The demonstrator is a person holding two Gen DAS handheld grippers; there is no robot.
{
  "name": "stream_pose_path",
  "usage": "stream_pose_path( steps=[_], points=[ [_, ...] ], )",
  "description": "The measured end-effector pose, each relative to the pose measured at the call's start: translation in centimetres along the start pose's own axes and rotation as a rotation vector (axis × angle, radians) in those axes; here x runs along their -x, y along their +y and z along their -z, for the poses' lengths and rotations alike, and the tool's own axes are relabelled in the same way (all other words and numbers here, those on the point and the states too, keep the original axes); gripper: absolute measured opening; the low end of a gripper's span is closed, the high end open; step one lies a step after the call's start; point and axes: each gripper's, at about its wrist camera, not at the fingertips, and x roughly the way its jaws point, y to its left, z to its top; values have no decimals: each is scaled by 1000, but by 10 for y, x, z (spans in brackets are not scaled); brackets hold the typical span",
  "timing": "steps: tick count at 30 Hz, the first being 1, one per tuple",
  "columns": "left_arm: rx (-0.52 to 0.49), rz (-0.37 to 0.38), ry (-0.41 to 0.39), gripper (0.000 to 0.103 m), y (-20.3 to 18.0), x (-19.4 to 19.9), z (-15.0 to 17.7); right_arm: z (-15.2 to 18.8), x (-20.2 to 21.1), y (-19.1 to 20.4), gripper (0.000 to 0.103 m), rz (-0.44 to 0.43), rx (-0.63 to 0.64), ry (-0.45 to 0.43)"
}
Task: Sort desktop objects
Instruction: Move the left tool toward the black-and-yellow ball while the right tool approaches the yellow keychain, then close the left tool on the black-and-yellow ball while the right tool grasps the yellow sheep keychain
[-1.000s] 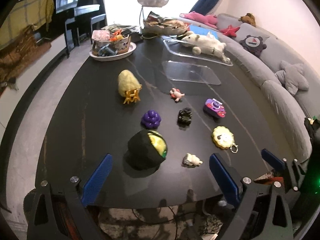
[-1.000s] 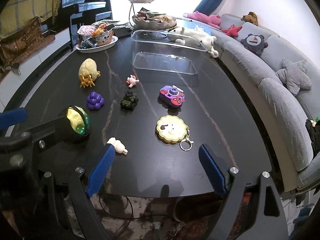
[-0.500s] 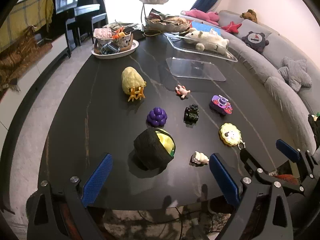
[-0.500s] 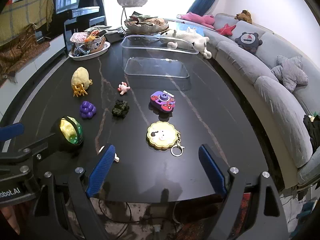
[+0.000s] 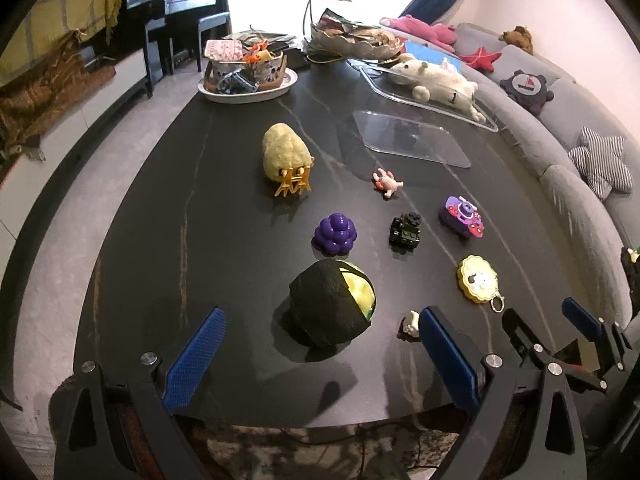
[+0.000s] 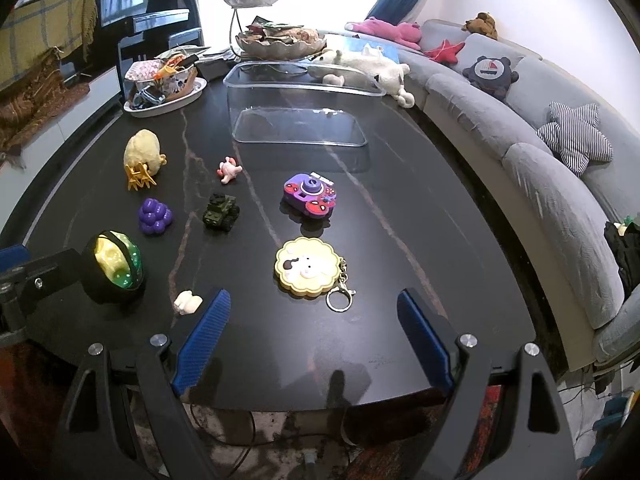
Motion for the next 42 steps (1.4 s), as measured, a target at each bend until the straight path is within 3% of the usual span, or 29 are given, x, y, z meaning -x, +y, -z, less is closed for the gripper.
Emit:
stream_pose_path(
  steps=[29, 34, 42],
  points=[
    [17, 8, 140, 94, -2, -62, -7, -17, -57, -10, 83, 8, 34, 43],
    [-18, -6, 143, 84, -7, -68, -6, -17, -68, -8, 79, 12, 48, 61],
    [-23, -22, 157, 84, -7, -74, -7, -15, -76, -6, 77, 3, 65, 72]
  ],
)
